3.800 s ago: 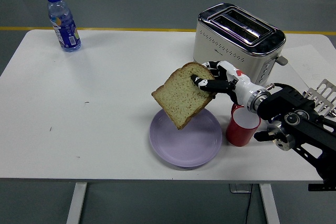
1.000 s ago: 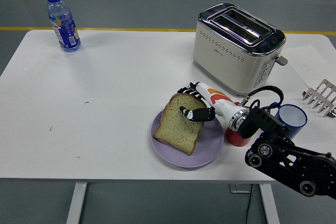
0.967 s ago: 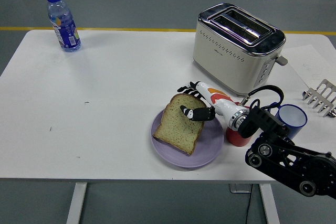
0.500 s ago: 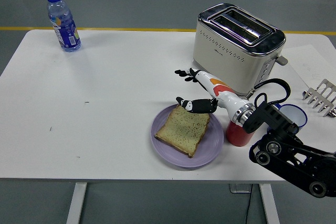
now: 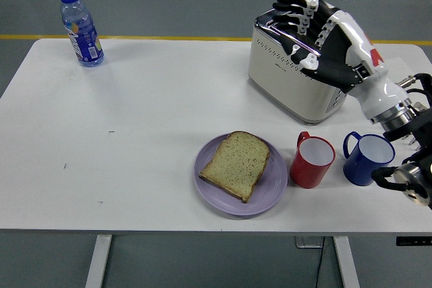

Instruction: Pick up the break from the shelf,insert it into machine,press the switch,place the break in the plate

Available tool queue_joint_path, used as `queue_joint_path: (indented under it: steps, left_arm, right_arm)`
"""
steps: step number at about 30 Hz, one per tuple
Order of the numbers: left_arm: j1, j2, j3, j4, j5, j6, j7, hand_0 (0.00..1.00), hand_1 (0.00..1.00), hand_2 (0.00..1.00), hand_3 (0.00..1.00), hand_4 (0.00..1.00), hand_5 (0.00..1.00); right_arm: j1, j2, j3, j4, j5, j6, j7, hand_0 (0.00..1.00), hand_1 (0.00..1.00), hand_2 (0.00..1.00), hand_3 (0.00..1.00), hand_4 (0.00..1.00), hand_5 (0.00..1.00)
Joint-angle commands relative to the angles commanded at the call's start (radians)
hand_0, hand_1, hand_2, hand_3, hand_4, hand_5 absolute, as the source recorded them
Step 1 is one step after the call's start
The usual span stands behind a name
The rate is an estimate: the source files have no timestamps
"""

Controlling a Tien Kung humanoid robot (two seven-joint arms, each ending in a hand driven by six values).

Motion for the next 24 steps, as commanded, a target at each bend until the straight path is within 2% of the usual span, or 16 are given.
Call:
queue_joint_path:
  steps: [6,8,14,19,24]
  left_arm:
    - [0.009,0.0,-0.019,0.0,0.02,-0.001,0.001,0.605,0.458,0.431,0.542,0.283,0.921]
    - [0.01,0.0,-0.022,0.0,0.024,-0.001,0.001,0.605,0.458,0.431,0.542,0.283,0.921]
    - [0.016,0.0,-0.036,0.0,0.04,0.0,-0.001,0.606,0.458,0.434,0.542,0.283,0.921]
    - [0.021,0.0,-0.049,0.0,0.055,0.0,-0.003,0.606,0.459,0.436,0.542,0.282,0.921]
    - [0.021,0.0,-0.055,0.0,0.064,0.0,-0.004,0.606,0.462,0.441,0.542,0.281,0.922]
  right_arm:
    - [-0.122,-0.019,0.171,-0.055,0.253,0.041,0.046,0.752,0.725,0.759,0.726,0.634,0.224]
    - [-0.143,-0.019,0.201,-0.062,0.336,0.043,0.05,0.752,0.725,0.759,0.726,0.634,0.224]
    - [-0.269,0.003,0.362,-0.119,0.574,0.057,0.054,0.758,0.728,0.765,0.736,0.631,0.22]
    - [-0.346,0.031,0.467,-0.167,0.586,0.069,0.049,0.757,0.729,0.765,0.737,0.62,0.227]
    - [-0.391,0.06,0.537,-0.211,0.567,0.078,0.049,0.759,0.729,0.763,0.732,0.607,0.228]
